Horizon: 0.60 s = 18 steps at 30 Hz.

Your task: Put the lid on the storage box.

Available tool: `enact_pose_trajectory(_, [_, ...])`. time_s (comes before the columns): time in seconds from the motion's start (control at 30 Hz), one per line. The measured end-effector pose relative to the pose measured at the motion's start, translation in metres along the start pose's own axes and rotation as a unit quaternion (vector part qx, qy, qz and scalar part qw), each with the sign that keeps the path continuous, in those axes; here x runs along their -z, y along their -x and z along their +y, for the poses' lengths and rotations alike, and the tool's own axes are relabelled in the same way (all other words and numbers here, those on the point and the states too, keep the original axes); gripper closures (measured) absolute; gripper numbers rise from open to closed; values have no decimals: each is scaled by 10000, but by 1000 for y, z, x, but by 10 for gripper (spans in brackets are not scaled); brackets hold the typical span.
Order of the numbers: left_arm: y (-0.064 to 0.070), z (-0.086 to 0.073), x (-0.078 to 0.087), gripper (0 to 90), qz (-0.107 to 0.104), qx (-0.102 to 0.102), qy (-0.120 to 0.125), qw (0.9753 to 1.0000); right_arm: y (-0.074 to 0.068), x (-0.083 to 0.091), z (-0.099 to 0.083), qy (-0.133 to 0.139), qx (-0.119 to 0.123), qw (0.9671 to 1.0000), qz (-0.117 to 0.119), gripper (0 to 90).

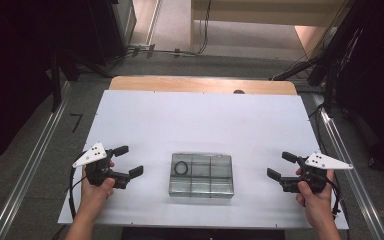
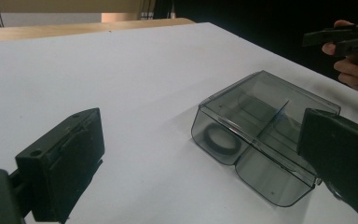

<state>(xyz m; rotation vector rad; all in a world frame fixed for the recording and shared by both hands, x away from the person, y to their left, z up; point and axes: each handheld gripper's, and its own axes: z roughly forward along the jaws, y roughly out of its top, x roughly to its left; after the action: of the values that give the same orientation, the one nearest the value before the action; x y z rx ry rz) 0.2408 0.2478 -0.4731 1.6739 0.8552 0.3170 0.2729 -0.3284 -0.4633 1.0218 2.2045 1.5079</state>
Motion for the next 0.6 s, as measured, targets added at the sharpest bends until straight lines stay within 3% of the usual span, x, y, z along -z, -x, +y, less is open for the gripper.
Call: enact_pose_trajectory(0.6, [-15, -9, 14, 3, 156, 103, 93, 9998, 20, 15, -13, 1, -115, 9998, -131, 3])
